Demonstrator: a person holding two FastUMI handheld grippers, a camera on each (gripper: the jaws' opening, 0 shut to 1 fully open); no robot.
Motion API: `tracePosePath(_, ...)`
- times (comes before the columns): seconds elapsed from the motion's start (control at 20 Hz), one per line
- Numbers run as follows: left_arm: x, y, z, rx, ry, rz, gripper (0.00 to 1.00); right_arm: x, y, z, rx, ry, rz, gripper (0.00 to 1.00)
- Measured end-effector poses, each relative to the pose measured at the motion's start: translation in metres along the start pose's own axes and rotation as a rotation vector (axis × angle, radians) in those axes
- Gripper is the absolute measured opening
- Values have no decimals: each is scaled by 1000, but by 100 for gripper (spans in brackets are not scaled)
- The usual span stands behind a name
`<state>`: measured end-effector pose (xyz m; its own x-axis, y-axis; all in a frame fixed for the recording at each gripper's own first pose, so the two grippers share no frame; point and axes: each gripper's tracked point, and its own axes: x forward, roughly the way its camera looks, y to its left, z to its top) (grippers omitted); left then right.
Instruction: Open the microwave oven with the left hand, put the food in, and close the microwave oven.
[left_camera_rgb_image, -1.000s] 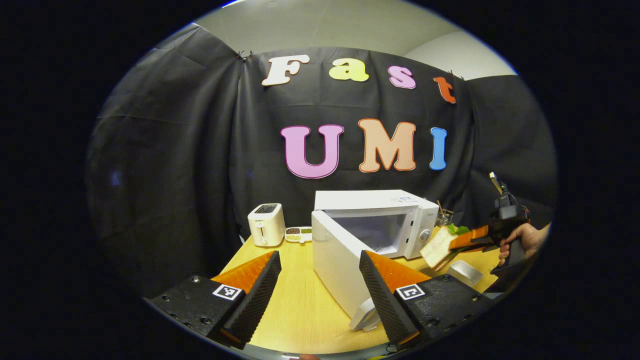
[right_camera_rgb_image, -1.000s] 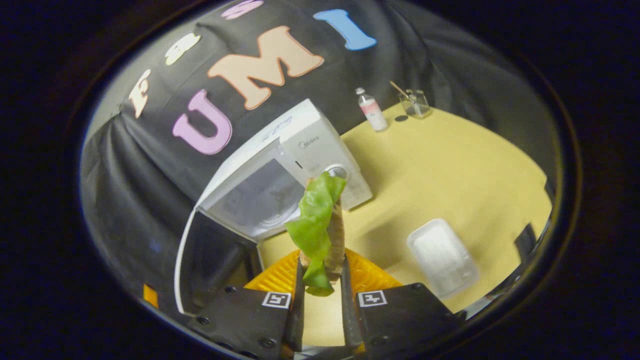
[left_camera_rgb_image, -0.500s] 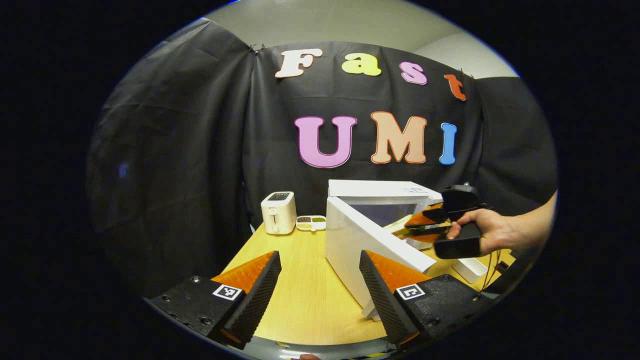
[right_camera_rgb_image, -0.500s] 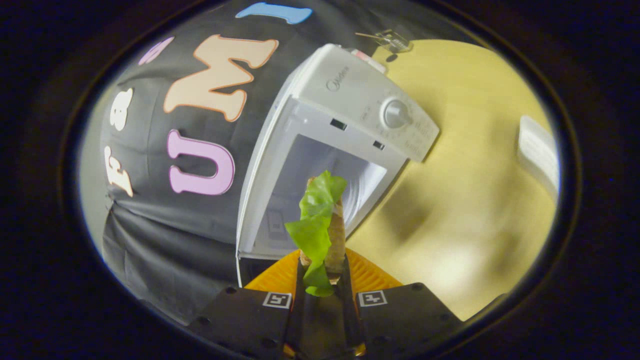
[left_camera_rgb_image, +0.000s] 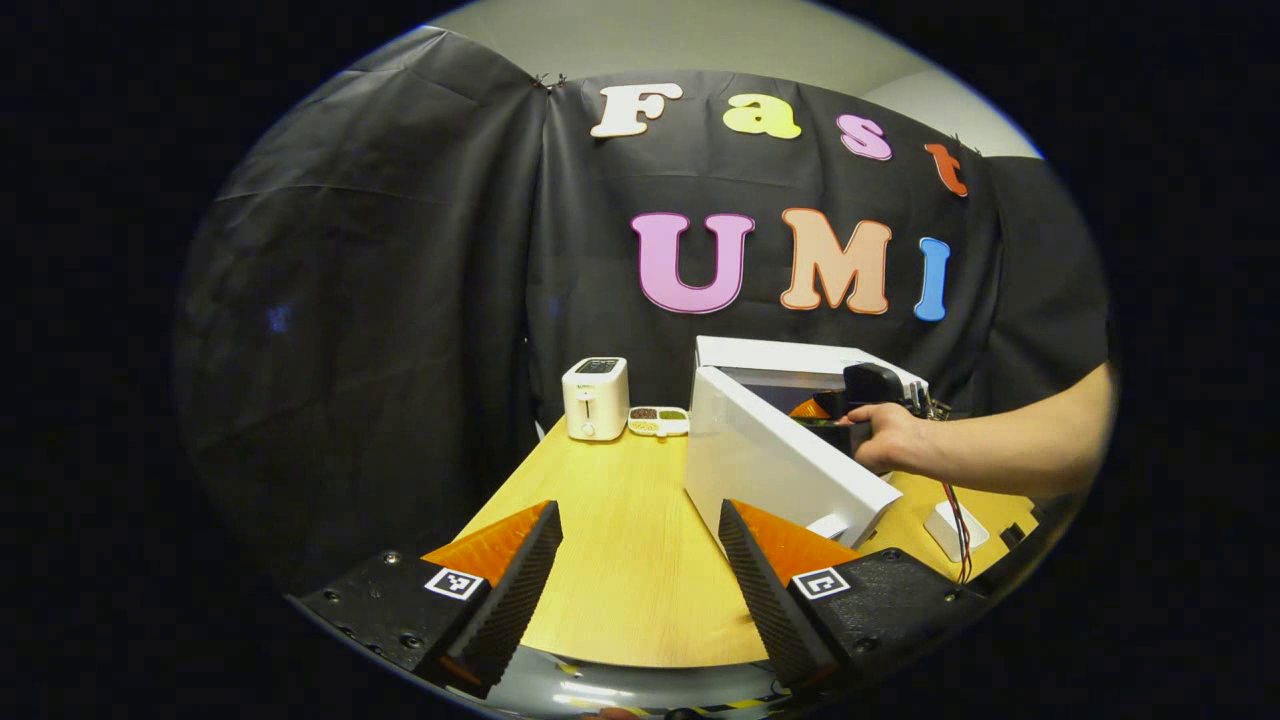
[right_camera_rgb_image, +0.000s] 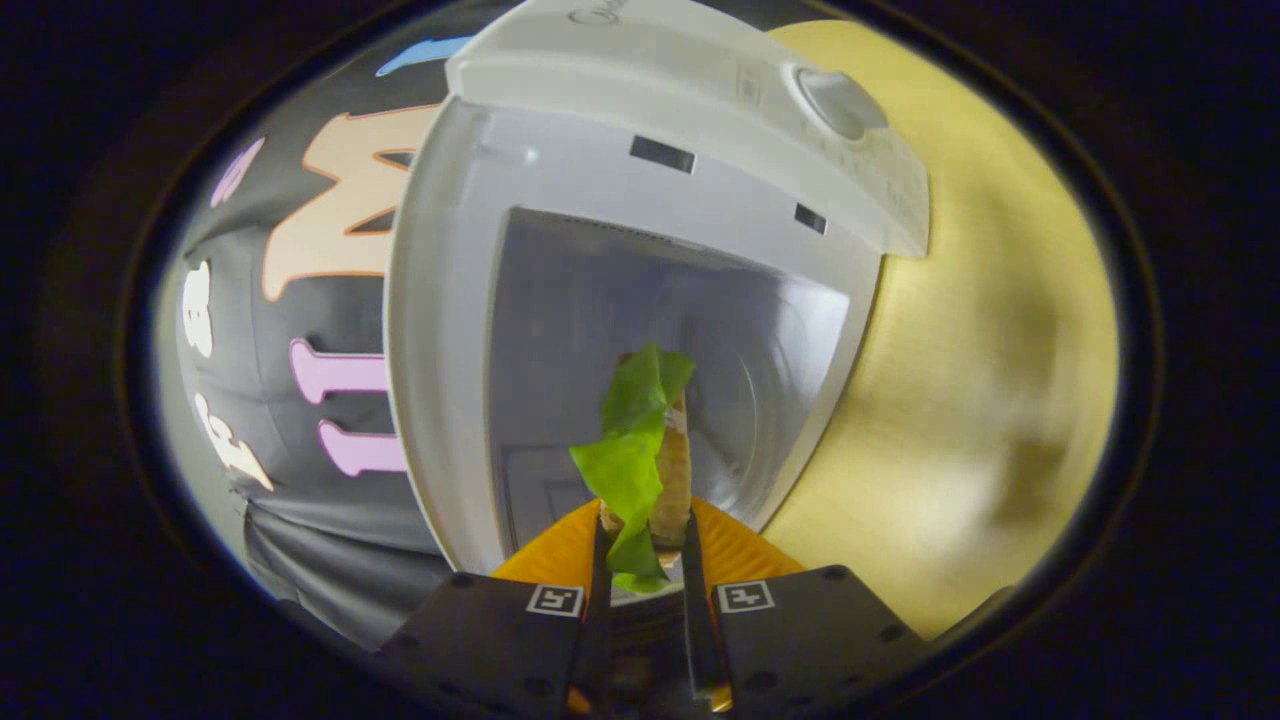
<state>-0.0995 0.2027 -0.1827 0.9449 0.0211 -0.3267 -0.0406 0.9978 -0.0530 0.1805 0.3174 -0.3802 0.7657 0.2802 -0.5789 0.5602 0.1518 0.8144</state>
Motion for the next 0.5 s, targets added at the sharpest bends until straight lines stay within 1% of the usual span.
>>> tracePosePath(0.2, -4, -4, -16, -22, 47, -3, 97, 26, -7, -18, 20, -8, -25, 34)
tracePosePath(0.25, -4, -5, -18, -21, 55, -4, 96, 31, -6, -19, 25, -17, -17, 34)
tracePosePath(0.35, -5, -3, -15, -24, 52, 9, 96, 38, -8, -18, 38, -24, -7, 34)
tracePosePath(0.4, -6, -4, -13, -35, 47, 5, 96, 42, -14, -18, 30, -16, -18, 34)
tracePosePath(0.45, -6, -7, -15, -45, 51, 1, 96, 44, -20, -18, 20, -11, -24, 27)
tracePosePath(0.5, -4, -7, -19, -51, 60, 1, 96, 46, -30, -18, 9, -2, -57, 27)
